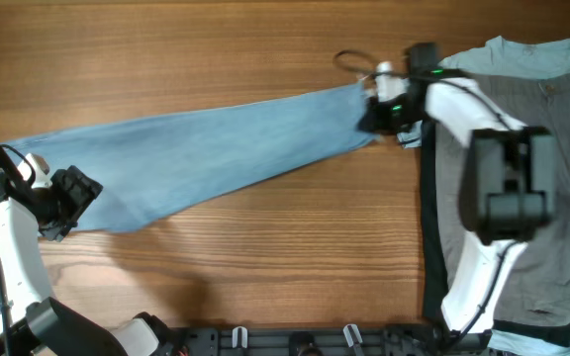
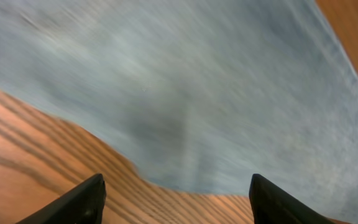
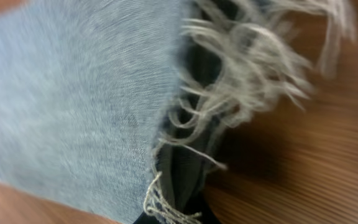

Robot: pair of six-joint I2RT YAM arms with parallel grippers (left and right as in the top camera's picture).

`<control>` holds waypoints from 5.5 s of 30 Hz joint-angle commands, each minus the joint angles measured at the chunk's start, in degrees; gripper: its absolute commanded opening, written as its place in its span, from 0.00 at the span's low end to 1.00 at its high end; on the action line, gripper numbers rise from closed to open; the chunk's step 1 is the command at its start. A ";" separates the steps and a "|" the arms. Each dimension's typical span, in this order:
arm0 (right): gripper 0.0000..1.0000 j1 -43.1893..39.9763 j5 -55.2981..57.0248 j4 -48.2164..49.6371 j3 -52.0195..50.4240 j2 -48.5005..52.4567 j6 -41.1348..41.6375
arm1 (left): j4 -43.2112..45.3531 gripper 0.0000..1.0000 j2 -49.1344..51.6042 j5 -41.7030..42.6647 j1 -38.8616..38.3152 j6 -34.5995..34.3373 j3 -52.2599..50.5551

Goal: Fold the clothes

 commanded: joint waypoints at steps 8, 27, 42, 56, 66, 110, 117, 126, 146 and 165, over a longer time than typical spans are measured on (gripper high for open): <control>0.04 -12.59 0.83 -1.01 5.16 -20.31 1.51 | 15.39 0.10 6.01 -2.36 -7.04 1.33 -1.07; 0.04 -9.81 -5.42 -7.63 17.70 -25.88 5.66 | 11.87 0.43 9.94 9.79 -7.02 1.31 3.26; 0.05 -15.93 7.10 -4.04 26.12 -25.88 -6.84 | 11.08 0.56 3.78 -10.80 -6.86 1.09 3.26; 0.06 6.67 1.88 -1.60 26.10 -25.44 3.30 | 8.68 0.61 1.38 -2.43 -6.86 0.90 3.50; 0.06 33.68 6.67 5.84 26.05 -9.18 11.50 | -2.97 0.63 -8.28 -2.43 -6.86 0.85 14.86; 0.04 13.07 19.19 -9.27 -5.29 0.68 17.64 | 1.46 0.17 26.64 5.55 -23.71 7.08 14.93; 0.04 11.54 15.21 -9.75 -5.27 0.26 12.79 | 15.54 0.04 24.00 22.58 -32.44 7.04 14.86; 0.04 11.54 15.19 -9.86 -5.27 0.26 12.85 | 27.54 0.09 43.28 12.00 -49.86 -4.68 14.84; 0.07 11.54 15.19 -11.02 -4.92 0.04 10.78 | -7.61 1.00 25.99 3.78 -12.35 14.71 16.96; 0.07 11.54 15.19 -10.67 -4.92 0.04 10.75 | 9.70 0.76 28.06 8.87 -8.96 8.79 2.05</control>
